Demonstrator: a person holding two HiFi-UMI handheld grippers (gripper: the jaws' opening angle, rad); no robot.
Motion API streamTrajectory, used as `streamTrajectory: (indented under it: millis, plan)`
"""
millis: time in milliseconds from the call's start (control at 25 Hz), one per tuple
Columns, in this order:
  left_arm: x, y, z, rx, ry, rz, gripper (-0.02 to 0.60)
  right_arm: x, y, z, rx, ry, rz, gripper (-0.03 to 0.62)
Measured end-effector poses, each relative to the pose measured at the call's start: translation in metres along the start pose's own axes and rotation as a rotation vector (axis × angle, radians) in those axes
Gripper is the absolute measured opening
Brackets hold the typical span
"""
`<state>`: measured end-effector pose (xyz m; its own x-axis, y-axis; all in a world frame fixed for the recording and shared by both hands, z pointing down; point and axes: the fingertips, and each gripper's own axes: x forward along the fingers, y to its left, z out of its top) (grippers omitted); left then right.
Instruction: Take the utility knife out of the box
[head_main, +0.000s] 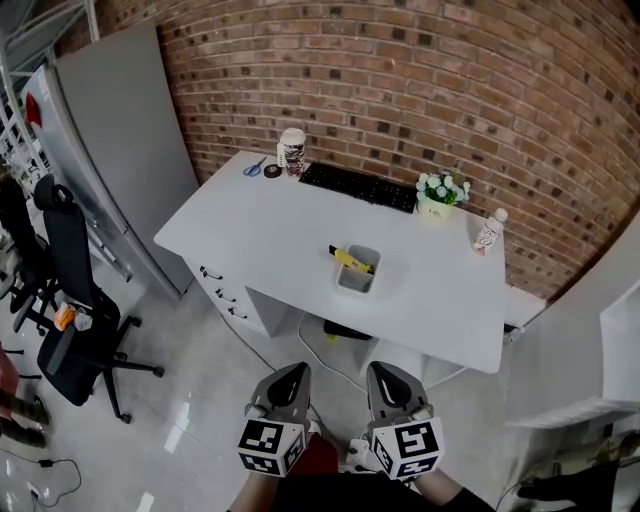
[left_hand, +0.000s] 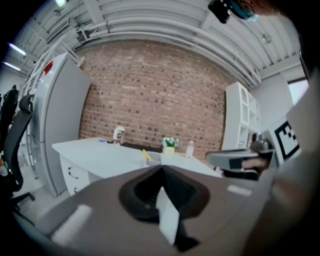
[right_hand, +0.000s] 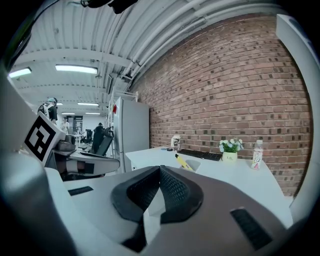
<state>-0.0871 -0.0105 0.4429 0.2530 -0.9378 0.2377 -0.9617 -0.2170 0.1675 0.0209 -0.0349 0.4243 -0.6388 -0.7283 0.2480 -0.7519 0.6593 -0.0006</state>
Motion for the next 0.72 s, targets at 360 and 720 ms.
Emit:
streamTrajectory:
  millis: [360,720]
  plan:
    - [0.035,0.048,0.012,0.026,0.015,-0.069,0.003,0.056,0.005,0.013,0.002,0.005,-0.072,0.008]
    - [0.050,0.073,0.014,0.046,0.037,-0.113,0.003,0.076,0.005,0.017,-0.005,0.012,-0.147,0.008]
